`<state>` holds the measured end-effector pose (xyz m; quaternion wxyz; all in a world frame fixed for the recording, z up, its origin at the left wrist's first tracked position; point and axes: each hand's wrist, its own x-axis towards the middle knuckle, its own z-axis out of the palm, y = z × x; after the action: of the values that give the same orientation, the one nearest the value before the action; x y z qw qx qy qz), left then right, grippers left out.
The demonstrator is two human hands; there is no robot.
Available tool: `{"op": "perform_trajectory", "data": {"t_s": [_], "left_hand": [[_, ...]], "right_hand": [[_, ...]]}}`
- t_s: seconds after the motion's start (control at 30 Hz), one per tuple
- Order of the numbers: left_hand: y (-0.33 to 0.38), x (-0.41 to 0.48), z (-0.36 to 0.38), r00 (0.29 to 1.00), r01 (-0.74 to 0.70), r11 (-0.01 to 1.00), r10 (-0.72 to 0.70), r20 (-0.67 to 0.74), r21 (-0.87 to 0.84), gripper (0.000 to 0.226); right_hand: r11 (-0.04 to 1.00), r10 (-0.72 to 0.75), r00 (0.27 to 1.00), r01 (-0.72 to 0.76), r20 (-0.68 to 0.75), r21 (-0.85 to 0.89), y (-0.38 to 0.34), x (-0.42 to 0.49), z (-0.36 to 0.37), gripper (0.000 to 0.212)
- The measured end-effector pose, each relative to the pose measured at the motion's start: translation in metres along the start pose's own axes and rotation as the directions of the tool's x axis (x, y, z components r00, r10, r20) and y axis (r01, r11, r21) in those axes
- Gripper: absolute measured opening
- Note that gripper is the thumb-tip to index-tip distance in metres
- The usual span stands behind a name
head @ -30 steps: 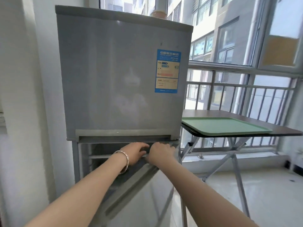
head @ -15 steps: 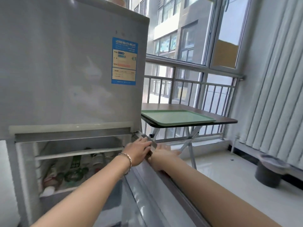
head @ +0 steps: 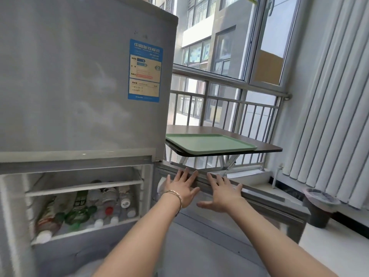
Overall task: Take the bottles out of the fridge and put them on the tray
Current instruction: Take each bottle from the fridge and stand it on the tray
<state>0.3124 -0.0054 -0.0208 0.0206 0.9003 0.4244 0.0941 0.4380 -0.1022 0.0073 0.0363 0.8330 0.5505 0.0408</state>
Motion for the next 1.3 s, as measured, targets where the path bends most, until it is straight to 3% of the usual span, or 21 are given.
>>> {"op": "perform_trajectory", "data": {"t_s": [0.1, 0.17, 0.27, 0.4, 0.53, 0.63, 0.7, 0.93, 1.1, 1.3], "left_hand": [[-0.003, -0.001, -0.001, 0.999, -0.038, 0.999, 0.038, -0.012, -0.037, 0.065], [-0.011, -0.003, -0.002, 0.996, -0.073, 0.996, 0.07, -0.054, -0.054, 0.065], [-0.044, -0.011, -0.001, 0.992, -0.057, 0.995, 0.048, -0.113, -0.079, 0.064], [-0.109, -0.033, -0.005, 0.987, 0.039, 0.998, -0.044, -0.155, -0.041, 0.053], [-0.175, -0.061, -0.001, 0.987, 0.146, 0.988, -0.143, -0.068, 0.045, 0.052], [-0.214, -0.066, 0.016, 0.973, 0.22, 0.975, -0.221, 0.061, 0.027, 0.056], [-0.232, -0.067, 0.03, 0.965, 0.256, 0.967, -0.255, 0.068, -0.01, 0.049], [-0.269, -0.049, 0.082, 0.94, 0.341, 0.93, -0.336, 0.064, -0.137, 0.042], [-0.283, -0.024, 0.097, 0.942, 0.337, 0.937, -0.336, 0.021, -0.098, 0.04], [-0.29, -0.013, 0.112, 0.939, 0.342, 0.934, -0.345, -0.013, -0.1, 0.037]], "right_hand": [[0.998, 0.018, 0.999, -0.019, 0.032, 0.058, 0.0, 0.004, -0.005, 0.108], [0.998, -0.002, 0.999, 0.005, -0.051, 0.065, -0.007, 0.006, -0.007, 0.103], [0.98, -0.147, 0.941, 0.179, -0.304, 0.081, -0.052, 0.014, -0.002, 0.086], [0.906, -0.305, 0.869, 0.391, -0.389, 0.164, -0.134, 0.022, 0.0, 0.069], [0.83, -0.379, 0.884, 0.456, -0.275, 0.322, -0.21, 0.031, 0.017, 0.061], [0.776, -0.399, 0.91, 0.399, -0.109, 0.488, -0.253, 0.049, 0.047, 0.065], [0.779, -0.386, 0.922, 0.341, -0.025, 0.526, -0.269, 0.061, 0.065, 0.069], [0.894, -0.325, 0.911, 0.209, 0.253, 0.396, -0.301, 0.128, 0.125, 0.07], [0.938, -0.3, 0.903, 0.221, 0.307, 0.268, -0.321, 0.172, 0.148, 0.077], [0.939, -0.319, 0.896, 0.254, 0.308, 0.233, -0.351, 0.238, 0.217, 0.077]]}}
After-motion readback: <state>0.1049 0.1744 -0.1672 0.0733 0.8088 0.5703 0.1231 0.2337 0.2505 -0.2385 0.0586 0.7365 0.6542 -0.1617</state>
